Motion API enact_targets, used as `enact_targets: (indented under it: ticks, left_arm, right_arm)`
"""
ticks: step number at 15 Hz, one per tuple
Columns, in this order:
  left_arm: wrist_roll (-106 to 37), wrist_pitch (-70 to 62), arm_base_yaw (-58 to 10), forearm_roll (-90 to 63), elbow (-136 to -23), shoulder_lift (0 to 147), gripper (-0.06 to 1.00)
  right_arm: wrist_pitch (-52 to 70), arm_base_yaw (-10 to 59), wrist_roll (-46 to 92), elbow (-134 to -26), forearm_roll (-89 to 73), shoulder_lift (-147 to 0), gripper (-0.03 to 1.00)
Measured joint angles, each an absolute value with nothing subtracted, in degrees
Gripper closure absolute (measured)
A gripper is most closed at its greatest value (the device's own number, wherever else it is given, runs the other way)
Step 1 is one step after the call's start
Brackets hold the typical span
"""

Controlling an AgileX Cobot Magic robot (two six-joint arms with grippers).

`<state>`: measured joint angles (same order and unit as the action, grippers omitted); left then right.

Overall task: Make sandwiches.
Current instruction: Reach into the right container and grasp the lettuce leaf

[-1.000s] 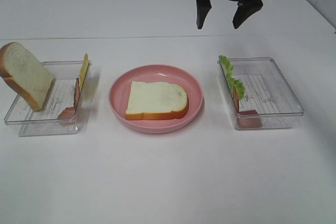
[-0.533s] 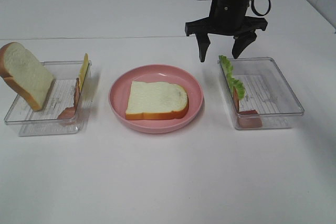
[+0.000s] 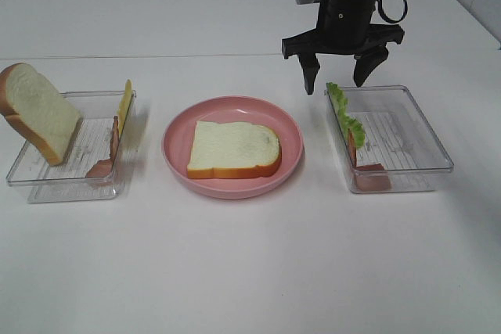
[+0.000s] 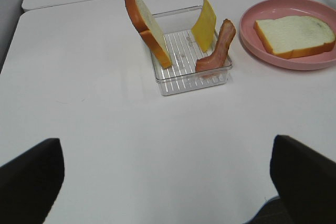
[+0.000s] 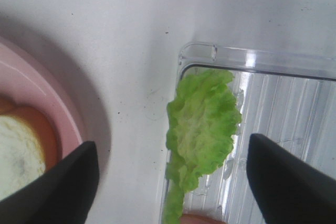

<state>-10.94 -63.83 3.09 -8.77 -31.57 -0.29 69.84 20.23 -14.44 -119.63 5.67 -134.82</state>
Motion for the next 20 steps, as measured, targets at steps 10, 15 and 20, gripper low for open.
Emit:
enact_targets:
  ticks: [10, 15, 20]
  left_arm:
    - [-10.94, -63.83, 3.09, -8.77, -31.57, -0.29, -0.05]
    - [-10.94, -63.83, 3.09, -8.77, -31.57, -0.29, -0.05]
    - [-10.94, -63.83, 3.09, -8.77, -31.57, -0.29, -0.05]
  right_arm:
    - [70.02, 19.60, -14.27, -117.63, 4.53, -135.39, 0.28]
    - [70.02, 19.60, -14.21, -117.63, 3.15, -135.45, 0.41]
    - [70.02, 19.60, -14.21, -116.54, 3.04, -136.65, 0.55]
